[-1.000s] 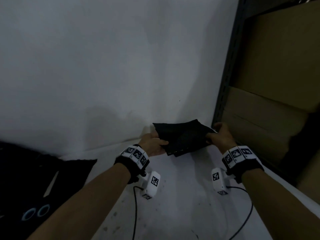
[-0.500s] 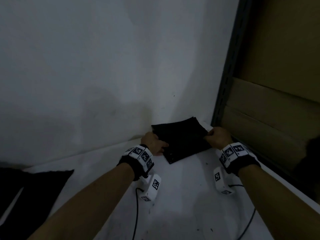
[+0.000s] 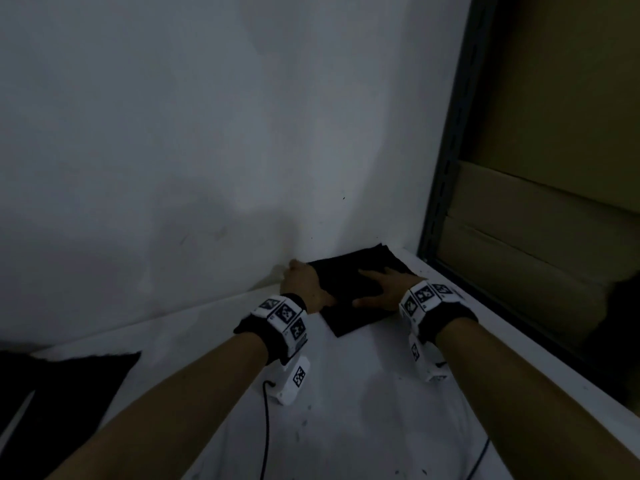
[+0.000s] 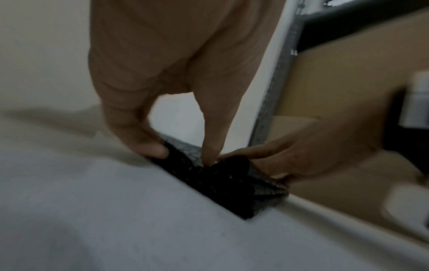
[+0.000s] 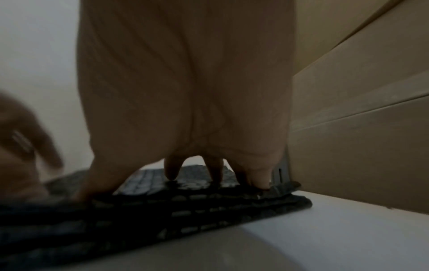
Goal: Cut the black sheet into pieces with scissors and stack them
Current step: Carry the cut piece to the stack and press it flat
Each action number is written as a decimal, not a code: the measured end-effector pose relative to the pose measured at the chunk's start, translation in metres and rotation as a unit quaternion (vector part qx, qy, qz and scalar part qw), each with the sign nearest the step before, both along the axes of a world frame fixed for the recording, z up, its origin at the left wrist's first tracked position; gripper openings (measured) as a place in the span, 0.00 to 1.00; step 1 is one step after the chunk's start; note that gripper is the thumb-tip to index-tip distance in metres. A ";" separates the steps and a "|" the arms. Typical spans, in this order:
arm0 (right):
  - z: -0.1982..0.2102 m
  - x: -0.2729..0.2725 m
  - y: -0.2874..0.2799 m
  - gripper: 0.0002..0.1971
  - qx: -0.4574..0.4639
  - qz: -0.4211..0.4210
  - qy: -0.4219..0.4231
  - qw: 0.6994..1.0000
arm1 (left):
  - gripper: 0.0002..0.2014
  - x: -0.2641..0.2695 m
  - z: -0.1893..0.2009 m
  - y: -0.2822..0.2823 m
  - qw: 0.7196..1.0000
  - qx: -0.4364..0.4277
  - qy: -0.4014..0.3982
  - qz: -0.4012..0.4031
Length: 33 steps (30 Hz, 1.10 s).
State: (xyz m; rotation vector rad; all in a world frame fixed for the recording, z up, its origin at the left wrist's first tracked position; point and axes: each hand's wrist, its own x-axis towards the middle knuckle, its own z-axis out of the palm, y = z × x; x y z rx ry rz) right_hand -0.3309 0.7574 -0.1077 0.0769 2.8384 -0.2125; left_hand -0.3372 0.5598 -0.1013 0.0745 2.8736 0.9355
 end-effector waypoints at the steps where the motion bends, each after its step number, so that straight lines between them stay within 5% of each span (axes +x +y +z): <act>1: -0.001 0.000 -0.001 0.46 0.003 0.000 -0.002 1.000 | 0.51 -0.001 -0.001 0.003 0.998 -0.038 0.047 -0.018; 4: -0.001 0.000 -0.001 0.45 0.003 0.011 0.008 1.000 | 0.53 -0.004 0.001 0.010 0.979 -0.095 0.106 -0.143; 8: 0.003 0.002 0.002 0.42 -0.027 0.043 0.012 0.999 | 0.55 -0.007 0.006 0.010 0.953 -0.182 -0.051 -0.237; 21: 0.005 0.012 0.009 0.42 -0.016 0.057 0.013 0.998 | 0.53 -0.011 0.000 0.027 0.920 -0.264 -0.055 -0.285; 33: 0.009 0.010 0.005 0.53 0.029 0.022 -0.062 0.997 | 0.65 -0.022 -0.018 0.011 0.923 -0.291 -0.046 -0.246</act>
